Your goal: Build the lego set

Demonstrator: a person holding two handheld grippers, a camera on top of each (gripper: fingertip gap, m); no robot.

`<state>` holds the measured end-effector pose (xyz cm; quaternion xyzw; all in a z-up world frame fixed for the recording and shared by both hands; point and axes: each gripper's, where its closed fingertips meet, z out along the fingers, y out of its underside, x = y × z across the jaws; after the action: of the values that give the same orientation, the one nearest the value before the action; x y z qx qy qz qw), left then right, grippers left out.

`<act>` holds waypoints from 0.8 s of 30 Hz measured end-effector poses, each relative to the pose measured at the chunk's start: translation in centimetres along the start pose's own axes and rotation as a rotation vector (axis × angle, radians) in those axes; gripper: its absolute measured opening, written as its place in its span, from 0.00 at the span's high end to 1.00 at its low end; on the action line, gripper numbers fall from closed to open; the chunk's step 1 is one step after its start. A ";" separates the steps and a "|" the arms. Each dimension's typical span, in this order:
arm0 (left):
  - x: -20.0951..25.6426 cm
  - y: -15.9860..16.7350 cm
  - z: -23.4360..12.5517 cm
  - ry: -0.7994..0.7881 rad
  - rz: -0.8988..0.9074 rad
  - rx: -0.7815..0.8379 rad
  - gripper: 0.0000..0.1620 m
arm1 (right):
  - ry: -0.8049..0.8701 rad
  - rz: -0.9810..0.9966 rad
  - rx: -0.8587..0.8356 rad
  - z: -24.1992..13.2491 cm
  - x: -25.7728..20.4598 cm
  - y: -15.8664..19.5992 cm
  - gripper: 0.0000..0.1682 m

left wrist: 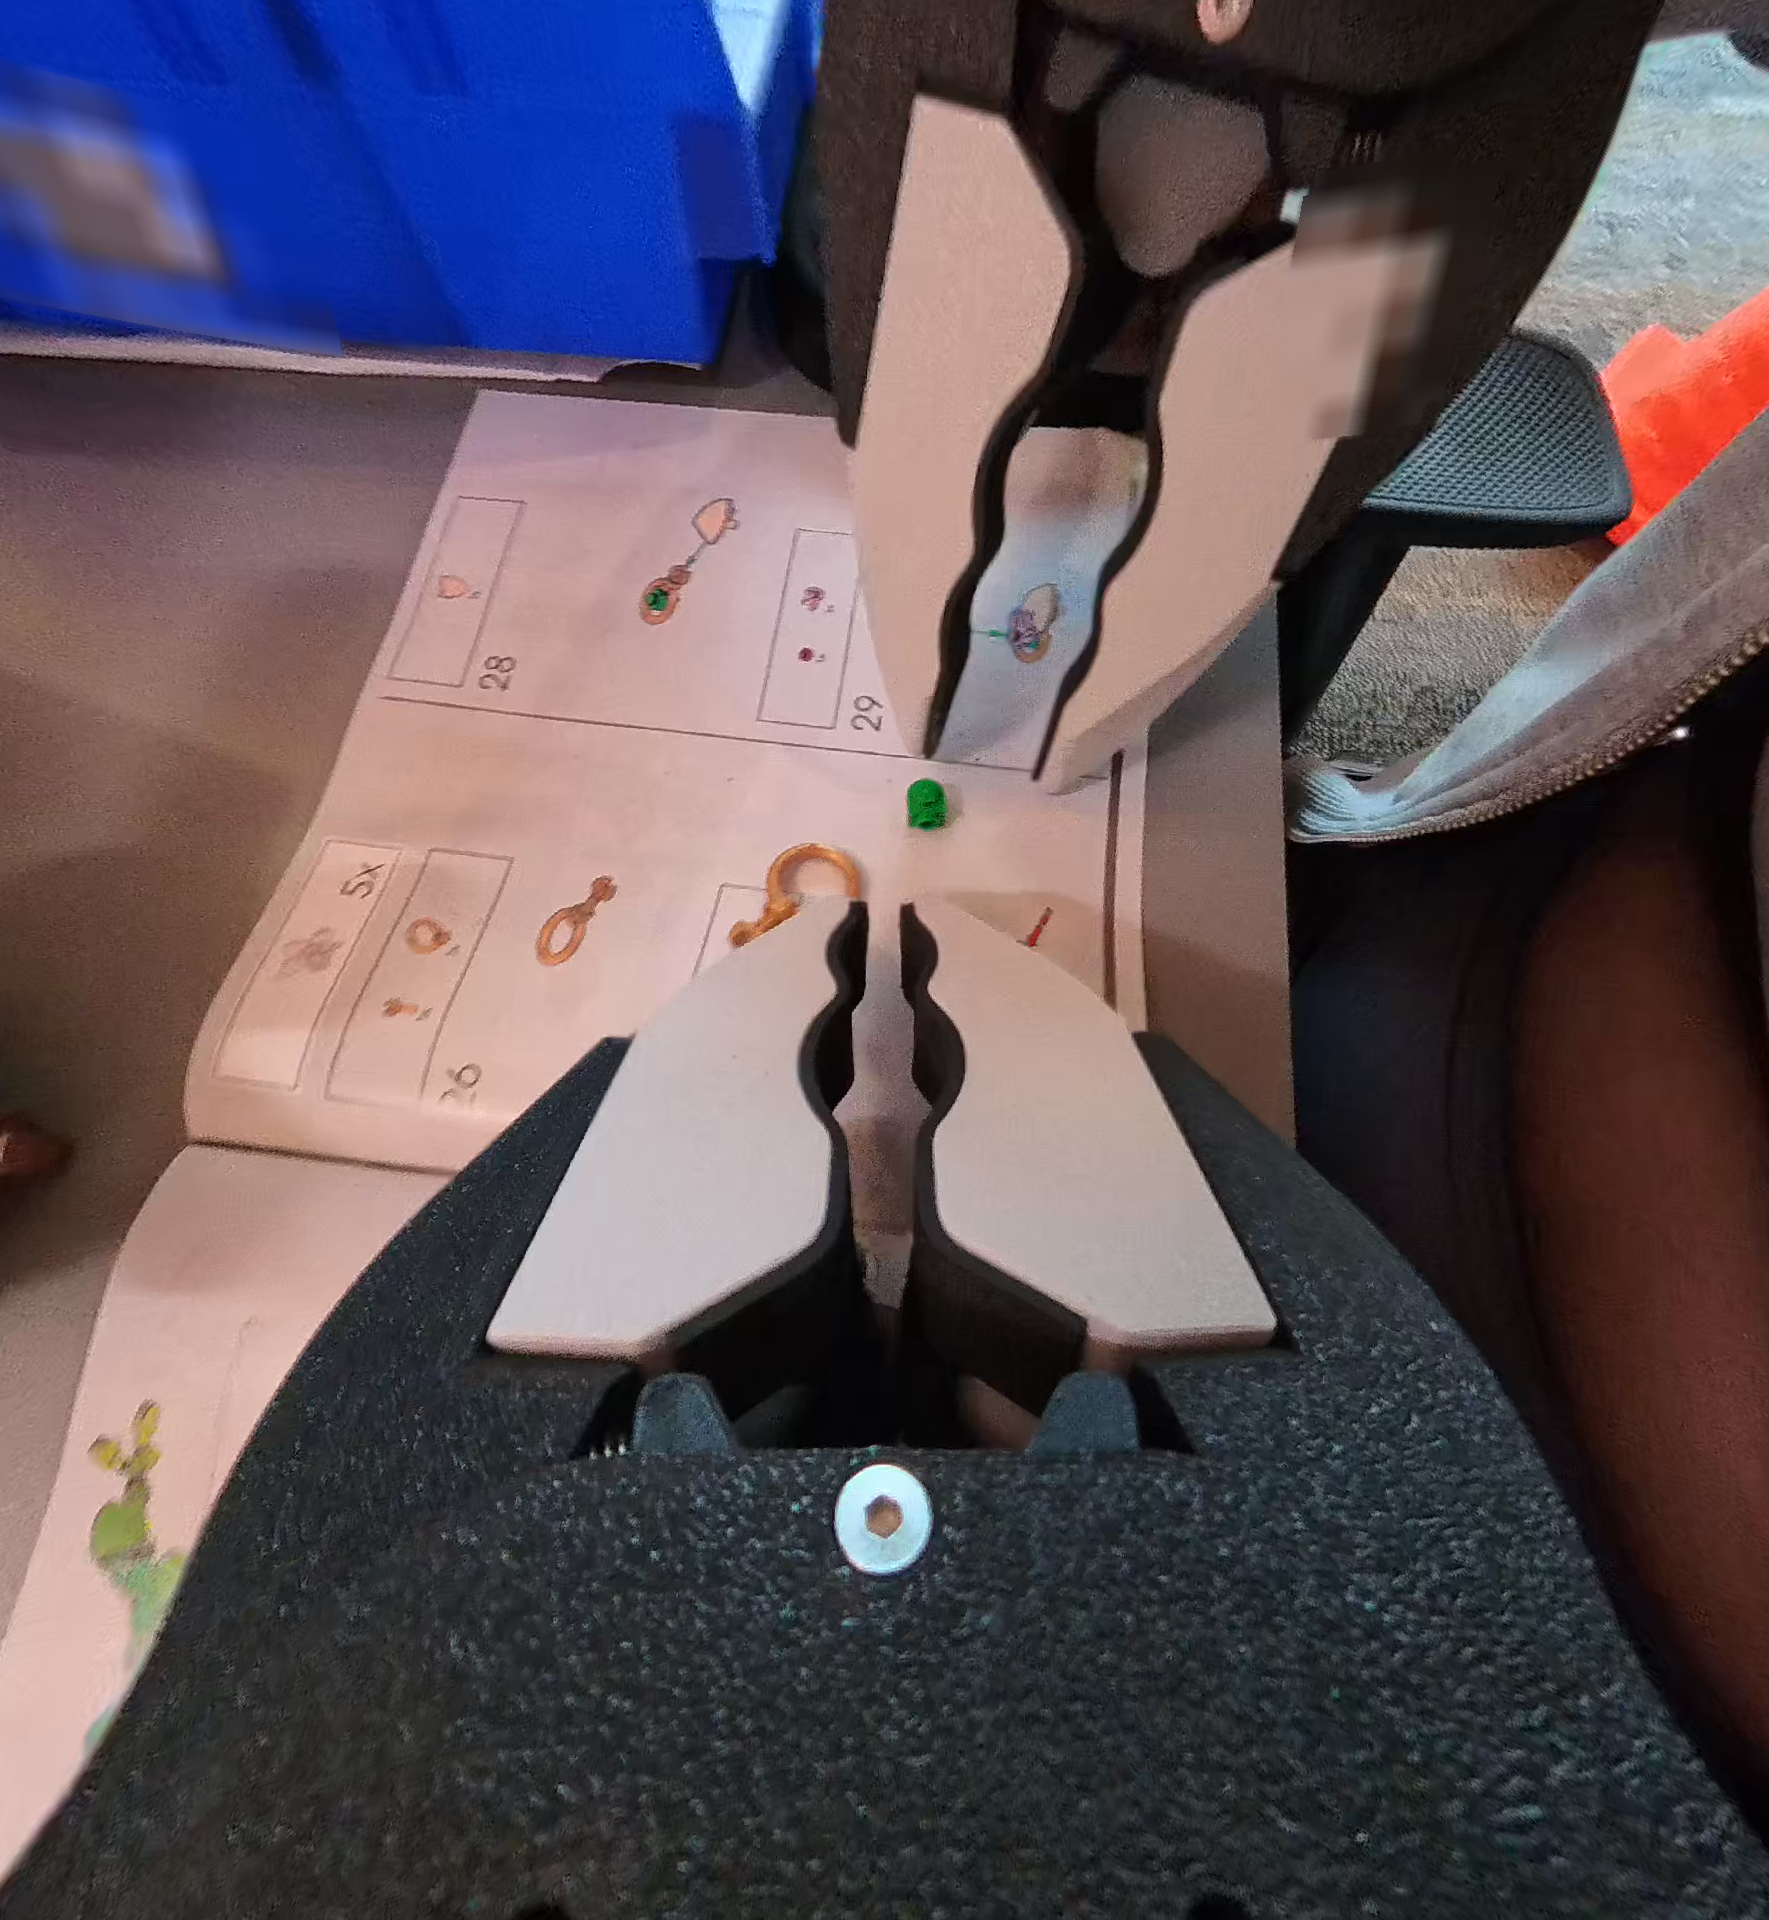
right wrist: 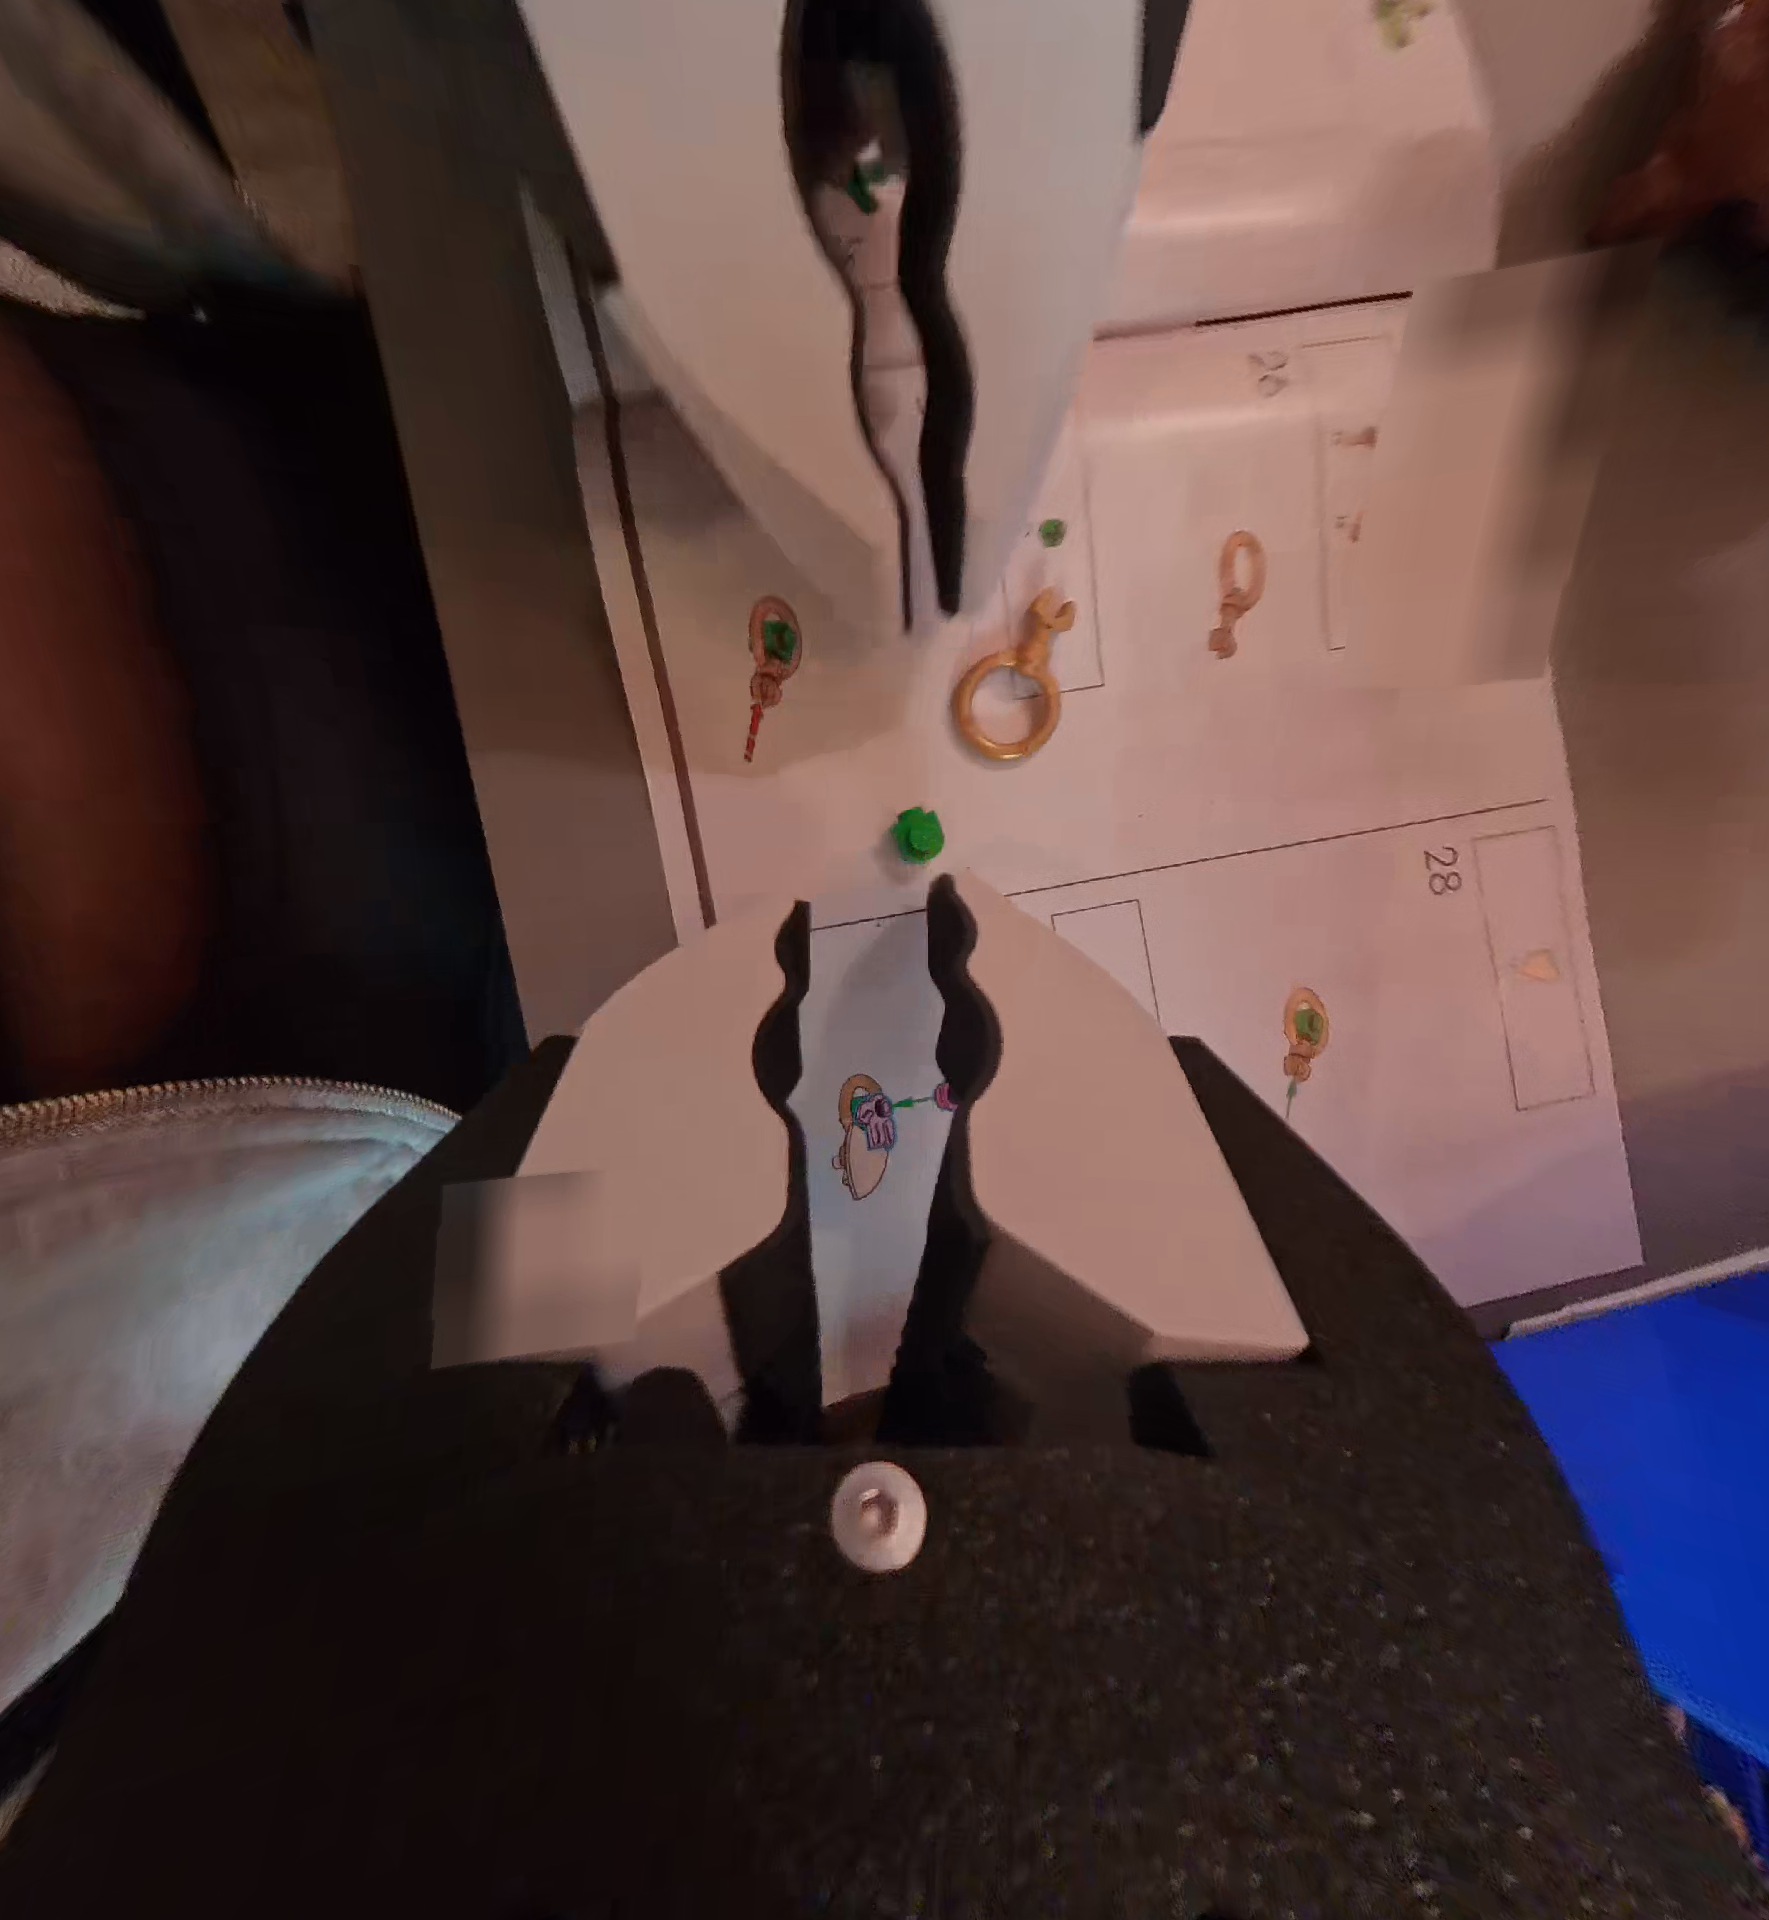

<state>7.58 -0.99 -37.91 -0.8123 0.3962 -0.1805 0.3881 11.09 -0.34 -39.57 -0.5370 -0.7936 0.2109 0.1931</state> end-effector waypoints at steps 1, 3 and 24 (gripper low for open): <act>-0.3 0.0 -0.4 -0.010 -0.008 0.009 0.96 | -0.012 -0.009 -0.003 0.0 0.0 -0.2 0.87; -0.8 0.0 -1.3 -0.022 -0.017 0.022 0.96 | -0.003 -0.014 0.005 0.0 0.5 -0.7 0.87; -1.5 1.7 0.2 0.047 0.023 -0.046 0.96 | 0.146 0.511 0.071 1.5 2.7 -2.3 0.96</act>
<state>5.89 -0.37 -39.35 -0.8120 0.4183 -0.1861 0.3620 7.54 1.25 -39.32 -0.7267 -0.6083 0.2411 0.2092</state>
